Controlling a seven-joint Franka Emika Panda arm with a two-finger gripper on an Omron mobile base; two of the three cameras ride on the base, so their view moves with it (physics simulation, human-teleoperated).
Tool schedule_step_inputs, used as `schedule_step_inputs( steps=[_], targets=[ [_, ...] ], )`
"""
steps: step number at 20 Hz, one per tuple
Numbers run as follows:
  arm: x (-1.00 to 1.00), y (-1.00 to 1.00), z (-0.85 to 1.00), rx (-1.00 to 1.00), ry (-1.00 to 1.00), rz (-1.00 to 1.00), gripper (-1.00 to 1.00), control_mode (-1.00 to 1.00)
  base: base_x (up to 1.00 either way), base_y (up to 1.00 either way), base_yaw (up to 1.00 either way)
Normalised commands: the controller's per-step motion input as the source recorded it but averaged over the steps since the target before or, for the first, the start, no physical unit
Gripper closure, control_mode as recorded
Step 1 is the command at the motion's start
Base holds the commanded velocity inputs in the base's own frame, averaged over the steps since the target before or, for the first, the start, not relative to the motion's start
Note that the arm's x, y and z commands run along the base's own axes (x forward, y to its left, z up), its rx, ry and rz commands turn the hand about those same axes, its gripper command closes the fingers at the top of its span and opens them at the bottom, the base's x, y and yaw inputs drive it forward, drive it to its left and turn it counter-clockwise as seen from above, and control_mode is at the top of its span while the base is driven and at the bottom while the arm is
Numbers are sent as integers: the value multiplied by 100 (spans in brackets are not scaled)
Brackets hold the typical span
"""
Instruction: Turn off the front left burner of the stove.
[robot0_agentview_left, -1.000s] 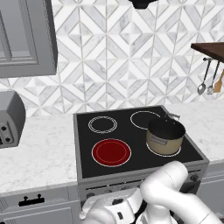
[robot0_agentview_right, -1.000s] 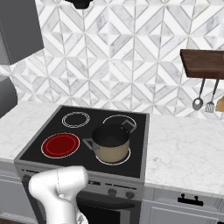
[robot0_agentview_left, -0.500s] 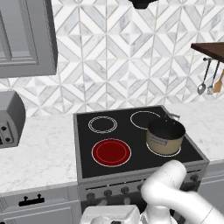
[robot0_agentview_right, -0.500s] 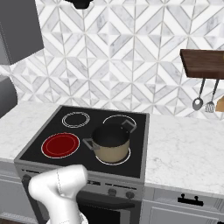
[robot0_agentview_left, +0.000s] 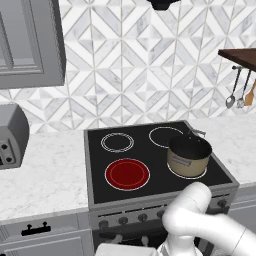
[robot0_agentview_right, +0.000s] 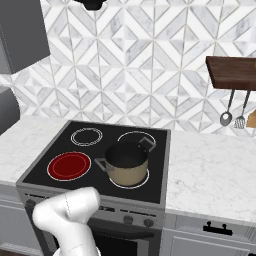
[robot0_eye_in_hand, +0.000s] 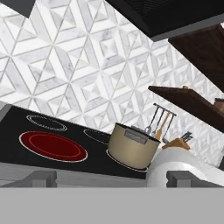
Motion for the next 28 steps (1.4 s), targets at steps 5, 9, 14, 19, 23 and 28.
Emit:
schedule_step_inputs(
  steps=[5,9,14,19,23,28],
  targets=[
    [0,9,-23,0,-2,0,-100,-100,0,0,0],
    [2,8,-10,4,0,0,-100,-100,0,0,0],
    [3,3,-12,6,0,0,-100,-100,0,0,0],
    [17,0,-13,9,-2,1,-100,-100,0,0,0],
    [36,0,-14,13,-1,6,-100,-100,0,0,0],
    [31,0,-10,10,0,9,-100,-100,0,0,0]
  ],
)
